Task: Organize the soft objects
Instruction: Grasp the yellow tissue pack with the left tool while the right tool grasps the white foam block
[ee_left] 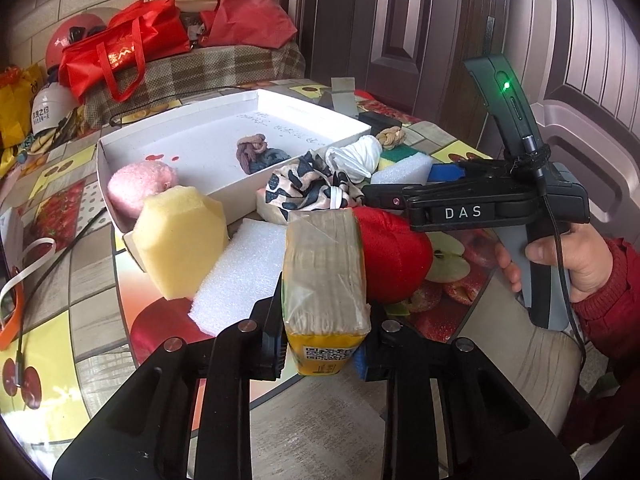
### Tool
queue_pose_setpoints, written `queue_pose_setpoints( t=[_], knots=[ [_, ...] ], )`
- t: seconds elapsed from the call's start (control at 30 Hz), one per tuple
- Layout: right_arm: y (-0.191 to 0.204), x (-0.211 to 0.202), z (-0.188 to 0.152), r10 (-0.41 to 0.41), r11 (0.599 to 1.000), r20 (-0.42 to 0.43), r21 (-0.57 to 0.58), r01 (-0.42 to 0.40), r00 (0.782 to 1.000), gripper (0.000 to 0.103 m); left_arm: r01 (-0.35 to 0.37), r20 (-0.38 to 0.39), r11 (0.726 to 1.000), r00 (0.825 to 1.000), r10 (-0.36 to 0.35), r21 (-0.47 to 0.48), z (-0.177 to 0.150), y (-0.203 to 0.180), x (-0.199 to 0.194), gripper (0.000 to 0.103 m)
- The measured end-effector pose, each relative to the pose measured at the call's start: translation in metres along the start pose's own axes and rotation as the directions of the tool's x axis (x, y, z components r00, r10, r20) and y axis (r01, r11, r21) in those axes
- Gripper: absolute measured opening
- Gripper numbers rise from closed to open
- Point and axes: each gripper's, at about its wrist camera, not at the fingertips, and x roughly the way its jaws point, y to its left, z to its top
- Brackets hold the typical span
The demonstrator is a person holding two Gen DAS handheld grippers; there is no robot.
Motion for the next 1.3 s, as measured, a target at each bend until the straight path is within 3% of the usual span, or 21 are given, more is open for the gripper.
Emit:
queue_pose_setpoints(
  t=[0.17,0.27,0.37,0.43,0.57,0.73,0.93,1.3],
  knots=[
    [-0.011,-0.031,-0.005,-0.031,0.998,0.152,0.065,0.021,0.988,0.09,-0.065,0.143,0.998,0.988,0.066,-0.012,-0.003,0.001,-0.029,0.024],
    [-0.015,-0.062,-0.014,-0.066,0.994,0.299,0.099,0.038,0.952,0.09,-0.102,0.22,0.993,0.969,0.114,-0.064,-0.004,0.009,-0.046,0.024],
    [-0.017,-0.091,-0.022,-0.104,0.991,0.414,0.125,0.057,0.904,0.09,-0.141,0.236,0.98,0.957,0.17,-0.137,-0.005,0.023,-0.05,0.024],
    [-0.018,-0.099,-0.026,-0.115,0.989,0.444,0.139,0.059,0.888,0.09,-0.165,0.238,0.973,0.951,0.2,-0.159,-0.003,0.027,-0.048,0.024],
    [-0.016,-0.09,-0.021,-0.107,0.99,0.411,0.128,0.059,0.905,0.09,-0.228,0.258,0.967,0.933,0.251,-0.115,0.0,0.017,-0.042,0.024],
    [-0.012,-0.074,-0.017,-0.108,0.991,0.345,0.11,0.074,0.932,0.09,-0.249,0.263,0.965,0.928,0.263,-0.083,0.003,0.009,-0.035,0.024],
    [-0.018,-0.07,-0.016,-0.119,0.987,0.347,0.141,0.074,0.93,0.09,-0.26,0.253,0.958,0.925,0.282,-0.12,0.01,0.018,-0.025,0.024],
    [-0.007,-0.058,-0.005,-0.119,0.992,0.383,0.082,0.094,0.916,0.09,-0.265,0.242,0.955,0.926,0.29,-0.132,0.019,0.023,-0.012,0.024]
  ],
)
